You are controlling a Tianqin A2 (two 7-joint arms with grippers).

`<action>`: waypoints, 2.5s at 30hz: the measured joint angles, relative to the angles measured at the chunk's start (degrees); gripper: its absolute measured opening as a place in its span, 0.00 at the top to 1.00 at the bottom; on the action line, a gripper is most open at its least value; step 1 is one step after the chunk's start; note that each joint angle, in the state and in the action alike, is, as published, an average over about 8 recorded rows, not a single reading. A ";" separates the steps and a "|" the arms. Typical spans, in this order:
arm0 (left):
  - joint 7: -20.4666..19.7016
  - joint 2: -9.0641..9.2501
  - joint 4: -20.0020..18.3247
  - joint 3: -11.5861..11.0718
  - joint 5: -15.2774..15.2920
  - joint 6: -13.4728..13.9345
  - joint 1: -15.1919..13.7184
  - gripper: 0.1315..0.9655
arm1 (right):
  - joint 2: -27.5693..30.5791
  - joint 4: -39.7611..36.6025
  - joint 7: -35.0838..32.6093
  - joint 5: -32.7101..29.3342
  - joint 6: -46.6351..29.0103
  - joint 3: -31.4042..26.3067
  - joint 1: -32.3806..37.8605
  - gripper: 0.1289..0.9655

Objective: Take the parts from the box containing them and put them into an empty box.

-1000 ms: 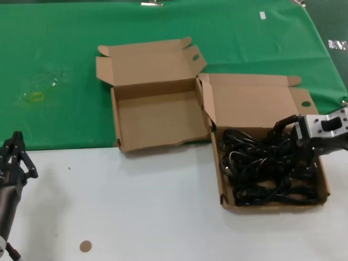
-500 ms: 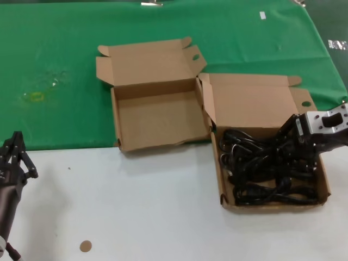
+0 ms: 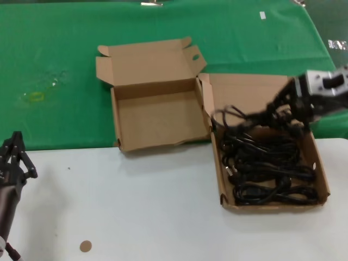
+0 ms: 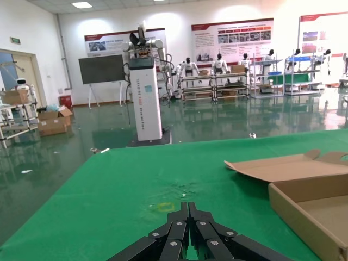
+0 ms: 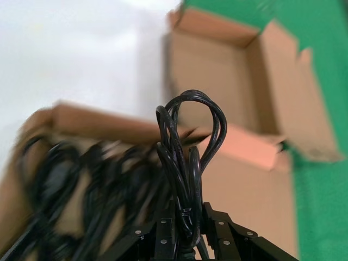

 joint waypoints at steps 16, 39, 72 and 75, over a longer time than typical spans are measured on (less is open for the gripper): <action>-0.06 0.00 0.00 0.00 0.01 0.00 0.00 0.98 | -14.16 -5.62 2.05 -1.72 7.44 -1.37 6.34 0.87; -0.03 0.00 0.00 0.00 0.02 0.00 0.00 0.98 | -29.45 -22.49 -3.07 -3.16 18.10 -4.38 9.93 0.87; 0.00 0.00 0.00 0.00 0.02 0.00 0.00 0.98 | -32.83 -34.48 -9.50 -4.00 21.80 -5.25 13.44 0.71; 0.00 0.00 0.00 0.00 0.01 0.00 0.00 0.98 | -32.34 -33.42 -9.10 -4.06 21.61 -5.25 13.15 0.68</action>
